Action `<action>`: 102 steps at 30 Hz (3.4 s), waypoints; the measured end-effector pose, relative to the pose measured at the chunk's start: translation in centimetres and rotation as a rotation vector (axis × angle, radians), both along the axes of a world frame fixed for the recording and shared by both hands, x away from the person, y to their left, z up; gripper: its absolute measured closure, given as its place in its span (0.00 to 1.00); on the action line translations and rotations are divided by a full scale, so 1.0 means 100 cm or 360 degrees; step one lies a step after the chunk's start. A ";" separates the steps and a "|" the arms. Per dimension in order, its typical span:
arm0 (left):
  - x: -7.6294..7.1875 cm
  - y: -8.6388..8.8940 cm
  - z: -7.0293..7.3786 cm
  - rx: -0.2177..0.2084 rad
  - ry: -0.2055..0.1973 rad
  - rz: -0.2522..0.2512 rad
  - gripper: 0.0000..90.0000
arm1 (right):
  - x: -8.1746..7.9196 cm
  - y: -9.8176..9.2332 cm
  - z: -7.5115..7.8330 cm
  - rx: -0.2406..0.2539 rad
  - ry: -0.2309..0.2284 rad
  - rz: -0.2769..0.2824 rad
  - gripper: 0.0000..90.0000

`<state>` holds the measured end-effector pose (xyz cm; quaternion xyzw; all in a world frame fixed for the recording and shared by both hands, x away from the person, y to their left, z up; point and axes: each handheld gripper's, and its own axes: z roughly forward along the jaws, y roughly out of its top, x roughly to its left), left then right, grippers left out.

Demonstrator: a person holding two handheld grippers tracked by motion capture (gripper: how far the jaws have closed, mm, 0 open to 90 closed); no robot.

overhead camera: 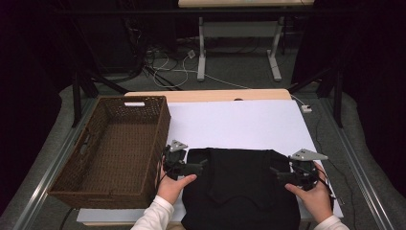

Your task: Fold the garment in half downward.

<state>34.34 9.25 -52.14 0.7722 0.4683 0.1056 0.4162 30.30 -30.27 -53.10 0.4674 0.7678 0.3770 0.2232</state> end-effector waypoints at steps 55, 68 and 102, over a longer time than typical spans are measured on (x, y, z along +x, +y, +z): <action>0.043 0.001 -0.031 0.0179 0.0098 0.0102 0.96 | 0.034 -0.035 -0.005 0.0026 0.0010 -0.0266 0.53; 0.037 0.004 -0.028 0.0135 0.0108 0.0089 0.97 | 0.047 -0.038 -0.017 0.0036 0.0135 -0.0274 0.54; 0.042 0.002 -0.018 0.0140 0.0070 0.0127 0.97 | 0.049 -0.032 -0.005 0.0014 0.0061 -0.0168 0.94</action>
